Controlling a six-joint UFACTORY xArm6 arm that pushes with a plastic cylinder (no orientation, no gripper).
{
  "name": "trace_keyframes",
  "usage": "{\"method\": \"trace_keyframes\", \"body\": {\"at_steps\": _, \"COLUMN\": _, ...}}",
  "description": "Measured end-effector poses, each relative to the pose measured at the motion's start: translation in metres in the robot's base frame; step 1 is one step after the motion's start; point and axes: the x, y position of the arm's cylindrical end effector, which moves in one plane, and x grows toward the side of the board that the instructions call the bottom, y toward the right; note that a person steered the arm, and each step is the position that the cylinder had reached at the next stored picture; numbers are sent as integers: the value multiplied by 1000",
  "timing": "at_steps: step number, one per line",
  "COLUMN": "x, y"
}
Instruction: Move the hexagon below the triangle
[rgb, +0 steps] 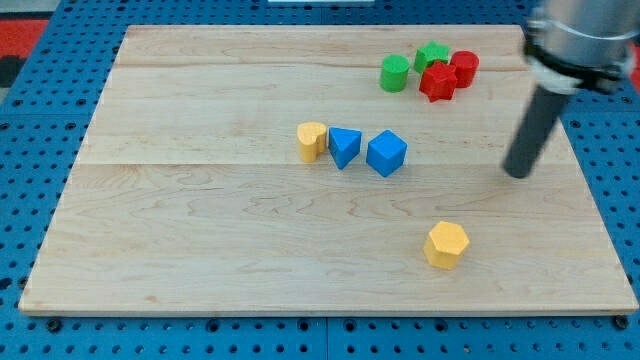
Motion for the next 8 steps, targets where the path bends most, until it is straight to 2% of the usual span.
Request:
{"method": "trace_keyframes", "body": {"at_steps": 1, "x": 66, "y": 11}}
{"method": "trace_keyframes", "body": {"at_steps": 2, "x": 106, "y": -19}}
{"method": "trace_keyframes", "body": {"at_steps": 4, "x": 107, "y": -104}}
{"method": "trace_keyframes", "body": {"at_steps": 5, "x": 93, "y": -134}}
{"method": "trace_keyframes", "body": {"at_steps": 7, "x": 47, "y": -134}}
{"method": "trace_keyframes", "body": {"at_steps": 8, "x": 49, "y": -128}}
